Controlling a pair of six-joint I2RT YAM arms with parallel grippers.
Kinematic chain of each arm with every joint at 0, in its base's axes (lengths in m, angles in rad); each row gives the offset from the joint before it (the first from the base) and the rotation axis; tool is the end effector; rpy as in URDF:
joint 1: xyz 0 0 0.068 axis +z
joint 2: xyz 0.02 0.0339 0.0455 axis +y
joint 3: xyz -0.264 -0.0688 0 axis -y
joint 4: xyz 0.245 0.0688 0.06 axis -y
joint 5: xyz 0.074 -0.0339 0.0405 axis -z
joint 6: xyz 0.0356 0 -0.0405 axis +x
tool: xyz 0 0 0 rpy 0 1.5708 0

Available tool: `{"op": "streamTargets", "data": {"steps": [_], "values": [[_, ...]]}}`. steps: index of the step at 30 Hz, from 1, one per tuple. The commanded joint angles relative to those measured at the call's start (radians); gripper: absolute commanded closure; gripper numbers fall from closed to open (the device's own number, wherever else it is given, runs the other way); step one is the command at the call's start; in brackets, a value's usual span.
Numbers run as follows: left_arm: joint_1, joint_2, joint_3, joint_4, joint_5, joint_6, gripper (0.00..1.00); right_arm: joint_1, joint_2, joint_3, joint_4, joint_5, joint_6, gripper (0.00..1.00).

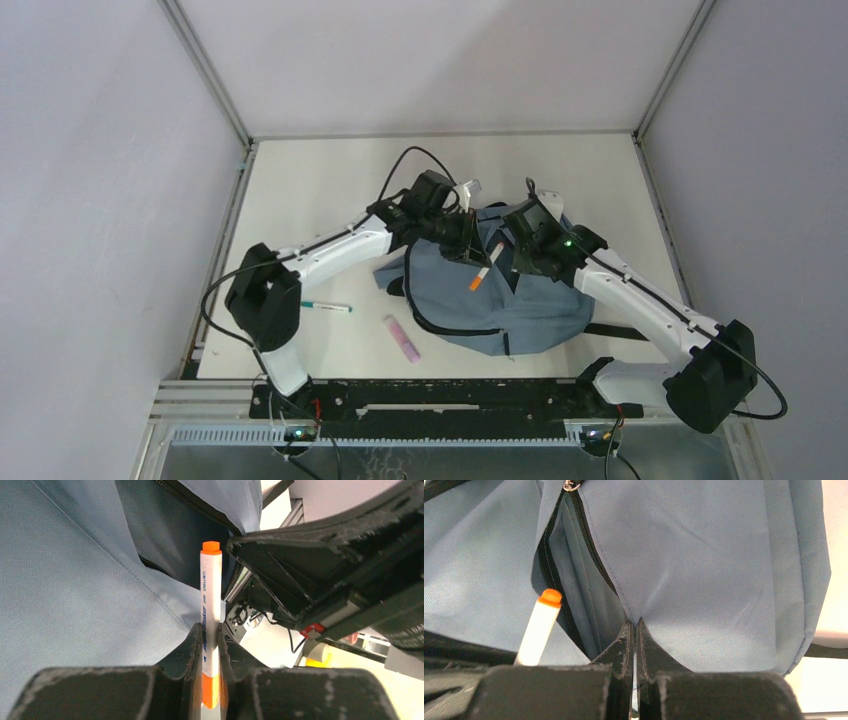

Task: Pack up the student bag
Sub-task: Place the stationery in the student bag.

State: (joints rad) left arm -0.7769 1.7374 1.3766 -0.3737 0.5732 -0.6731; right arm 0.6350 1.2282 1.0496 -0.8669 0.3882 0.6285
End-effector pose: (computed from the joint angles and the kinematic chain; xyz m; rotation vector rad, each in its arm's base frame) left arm 0.2655 -0.2881 0.2738 0.4678 2.5403 -1.3196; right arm 0.1986 0.1296 0.2851 0.1238 2.4964 0.0004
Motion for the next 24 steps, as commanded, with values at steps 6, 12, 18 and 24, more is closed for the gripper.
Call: {"op": "streamTargets", "data": {"steps": [6,12,18,24], "values": [[-0.009,0.113,0.075,0.119,0.001,-0.263,1.0,0.002,-0.042,-0.013,0.036,-0.034,0.021,1.0],[-0.005,0.242,0.129,0.153,-0.029,-0.384,1.0,0.008,-0.046,-0.019,0.041,-0.038,0.037,1.0],[-0.012,0.303,0.2,0.199,-0.123,-0.421,1.0,0.021,-0.046,-0.041,0.058,-0.043,0.053,1.0],[-0.035,0.359,0.291,0.191,-0.086,-0.389,0.47,0.018,-0.051,-0.043,0.049,-0.032,0.053,1.0]]}}
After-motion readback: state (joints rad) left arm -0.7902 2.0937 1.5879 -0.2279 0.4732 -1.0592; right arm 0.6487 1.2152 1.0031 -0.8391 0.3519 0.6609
